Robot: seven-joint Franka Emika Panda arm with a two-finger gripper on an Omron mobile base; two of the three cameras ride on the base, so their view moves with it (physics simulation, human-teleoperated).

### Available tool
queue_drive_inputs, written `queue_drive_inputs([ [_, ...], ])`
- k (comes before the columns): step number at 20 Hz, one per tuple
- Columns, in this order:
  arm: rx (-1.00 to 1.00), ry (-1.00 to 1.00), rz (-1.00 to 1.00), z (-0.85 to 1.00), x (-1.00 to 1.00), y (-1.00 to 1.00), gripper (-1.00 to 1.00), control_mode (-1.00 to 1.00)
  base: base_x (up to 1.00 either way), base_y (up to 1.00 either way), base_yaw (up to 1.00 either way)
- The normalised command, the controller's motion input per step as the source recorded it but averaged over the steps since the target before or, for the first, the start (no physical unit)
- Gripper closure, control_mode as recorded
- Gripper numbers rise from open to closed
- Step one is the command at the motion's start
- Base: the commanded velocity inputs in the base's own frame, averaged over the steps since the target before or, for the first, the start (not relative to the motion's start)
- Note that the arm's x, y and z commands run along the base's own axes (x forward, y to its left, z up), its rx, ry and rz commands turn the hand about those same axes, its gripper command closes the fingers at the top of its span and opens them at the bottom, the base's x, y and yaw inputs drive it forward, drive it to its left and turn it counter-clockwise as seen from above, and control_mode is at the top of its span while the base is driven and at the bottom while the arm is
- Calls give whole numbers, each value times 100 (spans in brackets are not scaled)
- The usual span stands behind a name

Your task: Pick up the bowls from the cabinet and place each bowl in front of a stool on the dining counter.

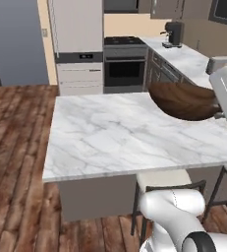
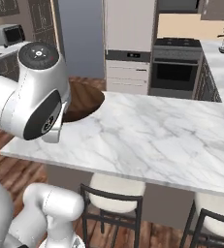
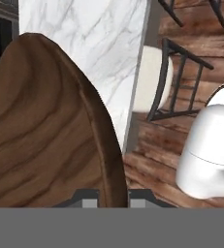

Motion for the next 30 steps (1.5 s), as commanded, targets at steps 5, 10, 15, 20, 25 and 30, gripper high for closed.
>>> queue_drive_inputs([
  [5,12,-1,8,-34,58,-52,100,-100,40,-20,10],
  [10,26,-7,1,-92,93,-100,100,-100,0,0,0],
  [15,15,-6,2,-100,98,-80,100,-100,0,0,0],
  [20,-11,-16,-2,-85,83,-11,100,-100,0,0,0],
  [25,-32,-11,-7,-53,48,33,100,-100,0,0,0],
  [30,-30,0,-2,-18,11,23,100,-100,0,0,0],
])
